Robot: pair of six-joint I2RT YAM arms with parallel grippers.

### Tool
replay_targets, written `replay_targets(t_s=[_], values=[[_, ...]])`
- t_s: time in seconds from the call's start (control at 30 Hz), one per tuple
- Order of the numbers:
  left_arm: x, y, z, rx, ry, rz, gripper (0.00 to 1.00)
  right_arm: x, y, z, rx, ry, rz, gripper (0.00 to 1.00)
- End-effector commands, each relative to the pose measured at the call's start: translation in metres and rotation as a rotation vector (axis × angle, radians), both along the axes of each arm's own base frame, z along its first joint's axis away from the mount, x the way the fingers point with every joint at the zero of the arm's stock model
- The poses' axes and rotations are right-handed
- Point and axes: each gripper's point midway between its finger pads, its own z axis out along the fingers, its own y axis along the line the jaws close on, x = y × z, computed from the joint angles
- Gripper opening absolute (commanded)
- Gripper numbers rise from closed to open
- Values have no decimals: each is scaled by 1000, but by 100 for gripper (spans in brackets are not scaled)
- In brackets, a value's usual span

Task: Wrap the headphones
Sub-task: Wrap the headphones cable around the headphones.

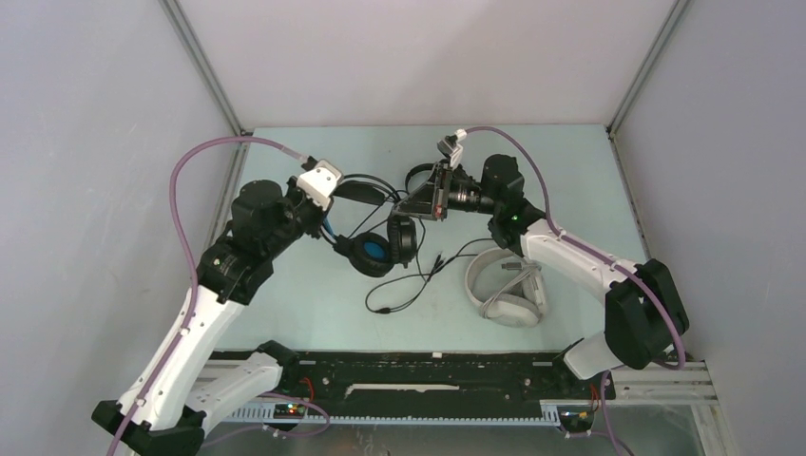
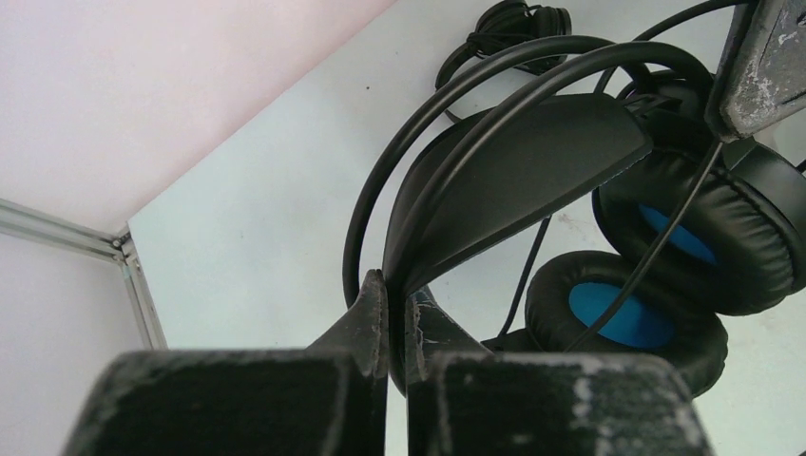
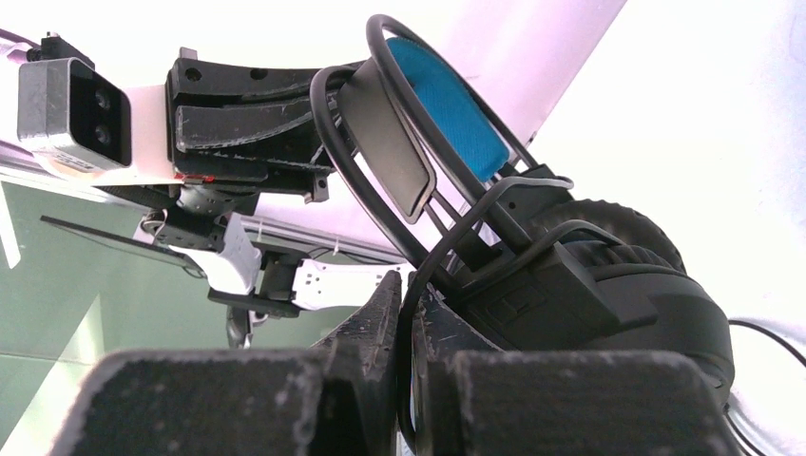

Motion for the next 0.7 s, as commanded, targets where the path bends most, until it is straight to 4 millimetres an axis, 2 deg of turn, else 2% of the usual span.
replay_targets(t_s=[0.0, 0.2, 0.33, 0.67], values=[[-5, -16, 32, -158, -43, -27, 0, 18, 1, 9, 7, -48, -62, 9], [9, 0, 13, -142, 40, 120, 0, 4, 1, 32, 27, -113, 25, 16], [15, 9, 14, -157, 38, 198, 0, -8, 4, 40, 51, -127, 74, 16], [24, 26, 16, -229, 57, 363, 0, -26, 18, 45, 52, -145, 143, 19]])
